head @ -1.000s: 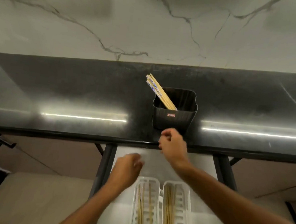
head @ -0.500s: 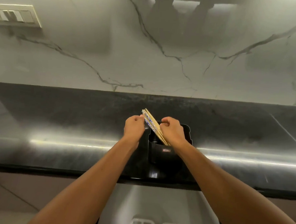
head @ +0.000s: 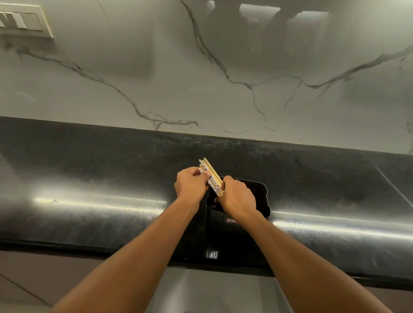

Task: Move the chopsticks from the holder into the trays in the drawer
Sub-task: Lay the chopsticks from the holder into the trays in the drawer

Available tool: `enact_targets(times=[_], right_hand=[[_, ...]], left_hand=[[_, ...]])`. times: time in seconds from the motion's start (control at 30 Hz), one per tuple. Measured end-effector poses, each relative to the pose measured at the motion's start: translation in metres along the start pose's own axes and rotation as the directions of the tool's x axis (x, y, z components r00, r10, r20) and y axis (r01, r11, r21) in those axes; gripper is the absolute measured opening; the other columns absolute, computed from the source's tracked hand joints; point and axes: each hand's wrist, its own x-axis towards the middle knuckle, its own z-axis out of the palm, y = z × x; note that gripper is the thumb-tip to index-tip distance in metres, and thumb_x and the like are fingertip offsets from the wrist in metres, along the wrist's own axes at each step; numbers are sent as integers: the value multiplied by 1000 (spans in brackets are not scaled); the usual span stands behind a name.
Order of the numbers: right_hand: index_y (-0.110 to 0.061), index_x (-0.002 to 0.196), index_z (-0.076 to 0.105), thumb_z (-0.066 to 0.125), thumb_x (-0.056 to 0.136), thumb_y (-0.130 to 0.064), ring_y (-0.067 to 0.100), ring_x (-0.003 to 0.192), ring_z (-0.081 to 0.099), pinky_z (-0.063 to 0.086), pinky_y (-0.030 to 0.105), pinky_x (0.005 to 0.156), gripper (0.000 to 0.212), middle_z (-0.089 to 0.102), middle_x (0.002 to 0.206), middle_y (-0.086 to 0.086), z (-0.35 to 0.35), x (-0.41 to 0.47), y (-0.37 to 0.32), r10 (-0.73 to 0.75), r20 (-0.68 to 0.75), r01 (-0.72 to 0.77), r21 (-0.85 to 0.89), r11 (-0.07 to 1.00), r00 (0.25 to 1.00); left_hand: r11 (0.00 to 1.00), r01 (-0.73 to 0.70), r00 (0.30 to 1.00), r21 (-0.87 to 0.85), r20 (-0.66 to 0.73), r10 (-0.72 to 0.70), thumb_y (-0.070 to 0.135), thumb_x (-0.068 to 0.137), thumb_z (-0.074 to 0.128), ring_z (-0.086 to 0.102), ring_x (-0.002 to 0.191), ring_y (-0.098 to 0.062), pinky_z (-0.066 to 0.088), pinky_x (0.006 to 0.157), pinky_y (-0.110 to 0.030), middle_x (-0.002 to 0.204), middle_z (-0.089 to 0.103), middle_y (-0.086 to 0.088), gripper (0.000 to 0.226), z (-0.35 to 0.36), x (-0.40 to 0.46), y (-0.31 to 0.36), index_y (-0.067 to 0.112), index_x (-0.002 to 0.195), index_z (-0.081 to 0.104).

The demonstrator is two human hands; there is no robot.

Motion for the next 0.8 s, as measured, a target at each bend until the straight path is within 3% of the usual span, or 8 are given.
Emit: enact_targets(times=[0.2,0.3,0.47,0.57,0.63,0.7,0.8], right_hand=[[-11,102,57,57,88,-19,29,81,64,46,35,60,16,67,94,9,-4,5,2,19,5,-19,-10,1000,1000],[-12,104,62,55,90,-21,25,78,66,56,40,67,19,69,91,9,-9,10,4,49,42,-49,6,999,998],[-10,110,61,61,90,-22,21,82,66,58,39,79,24,67,97,10,-16,16,14,81,124,-89,57,994,989],[-9,114,60,63,90,-21,20,85,66,57,36,80,28,68,100,11,-18,17,16,63,144,-77,95,992,988],[-10,120,59,63,90,-23,18,85,65,56,32,79,33,68,104,11,-18,16,16,41,152,-57,101,993,987],[-12,121,59,64,89,-25,18,85,65,56,32,79,35,68,106,10,-16,14,14,18,155,-29,65,997,988],[-11,115,61,63,89,-29,16,80,63,56,32,76,31,69,102,9,-12,11,10,-7,131,10,-17,1000,991]], left_hand=[[997,-37,999,-61,17,38,20,87,70,66,66,-10,60,72,-30,78,73,-3,10,-3,-8,6,19,76,71],[997,-32,999,-75,29,34,22,91,64,65,67,-8,59,72,-27,80,73,-2,11,-5,-11,7,16,85,71],[999,-4,1000,-35,0,4,15,96,54,65,74,-11,59,78,-31,85,70,-4,16,-11,-15,5,18,87,68],[999,-3,1000,36,-6,3,13,95,53,66,78,-13,59,80,-33,89,70,-5,16,-15,-17,2,19,91,67],[993,-6,1000,121,-4,6,15,94,56,68,79,-16,59,81,-38,84,70,-4,18,-17,-20,-2,23,81,66],[982,6,1000,187,26,-11,19,91,61,69,80,-21,59,81,-41,78,71,-4,22,-17,-25,-6,24,70,66],[967,18,997,254,70,-37,22,87,65,68,83,-21,58,82,-41,79,72,-3,15,-15,-30,-10,20,75,73]])
